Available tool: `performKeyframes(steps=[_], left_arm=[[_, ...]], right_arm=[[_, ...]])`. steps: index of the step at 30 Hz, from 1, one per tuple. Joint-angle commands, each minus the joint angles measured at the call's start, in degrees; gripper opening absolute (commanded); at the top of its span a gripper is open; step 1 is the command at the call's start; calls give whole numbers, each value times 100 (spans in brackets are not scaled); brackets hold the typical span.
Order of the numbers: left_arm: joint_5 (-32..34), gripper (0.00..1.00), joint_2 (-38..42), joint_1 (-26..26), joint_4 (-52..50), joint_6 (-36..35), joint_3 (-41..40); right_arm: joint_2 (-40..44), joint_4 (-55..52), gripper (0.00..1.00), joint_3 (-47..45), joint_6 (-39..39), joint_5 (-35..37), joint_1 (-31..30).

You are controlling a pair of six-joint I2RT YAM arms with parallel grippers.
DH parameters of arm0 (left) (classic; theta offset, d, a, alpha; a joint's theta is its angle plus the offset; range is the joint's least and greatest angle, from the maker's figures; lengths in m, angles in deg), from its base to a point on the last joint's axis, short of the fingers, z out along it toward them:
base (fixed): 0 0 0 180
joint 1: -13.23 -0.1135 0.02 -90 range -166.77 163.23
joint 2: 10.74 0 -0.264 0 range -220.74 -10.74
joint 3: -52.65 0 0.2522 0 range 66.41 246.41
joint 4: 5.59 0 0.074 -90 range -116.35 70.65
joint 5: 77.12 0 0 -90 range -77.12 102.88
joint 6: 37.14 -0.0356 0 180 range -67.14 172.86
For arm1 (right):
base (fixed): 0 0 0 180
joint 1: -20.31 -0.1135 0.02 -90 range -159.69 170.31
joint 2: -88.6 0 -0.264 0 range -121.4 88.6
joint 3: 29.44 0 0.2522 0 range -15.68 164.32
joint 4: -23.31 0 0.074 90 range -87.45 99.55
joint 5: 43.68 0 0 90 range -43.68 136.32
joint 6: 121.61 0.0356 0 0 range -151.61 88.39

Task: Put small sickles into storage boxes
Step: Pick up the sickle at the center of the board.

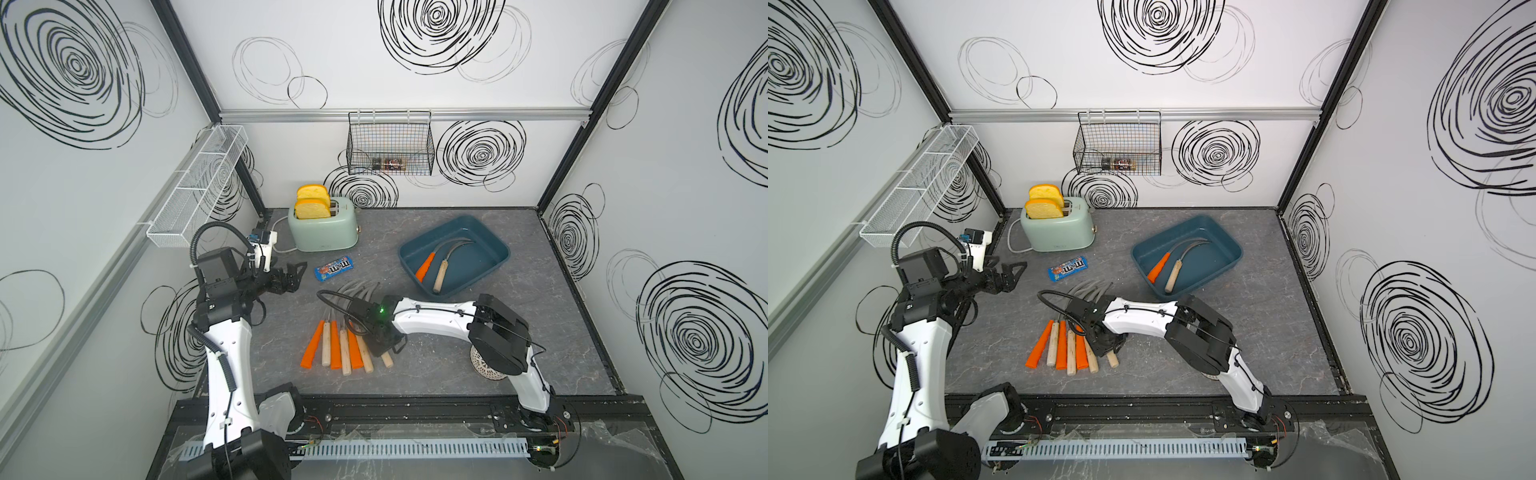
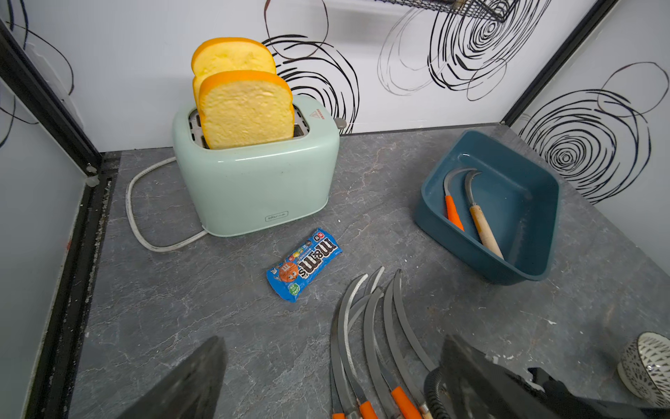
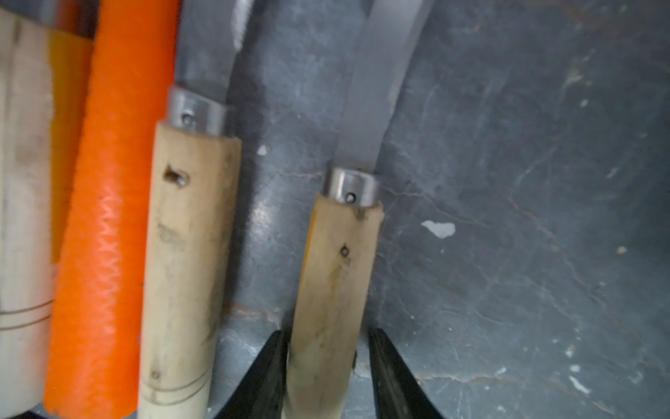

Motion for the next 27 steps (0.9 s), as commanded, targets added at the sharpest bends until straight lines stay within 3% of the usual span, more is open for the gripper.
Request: performKeyframes(steps=[1, 14, 27], left_arm=[[-202, 96, 17, 39, -202, -343, 168], [-391, 96, 70, 47, -750, -819, 354], [-426, 96, 215, 55, -917, -831, 376]], right_arm=[[-33, -241, 41, 85, 77, 69, -72], [62, -189, 42, -70, 79, 13, -116], [16, -160, 41, -163, 51, -6, -116]])
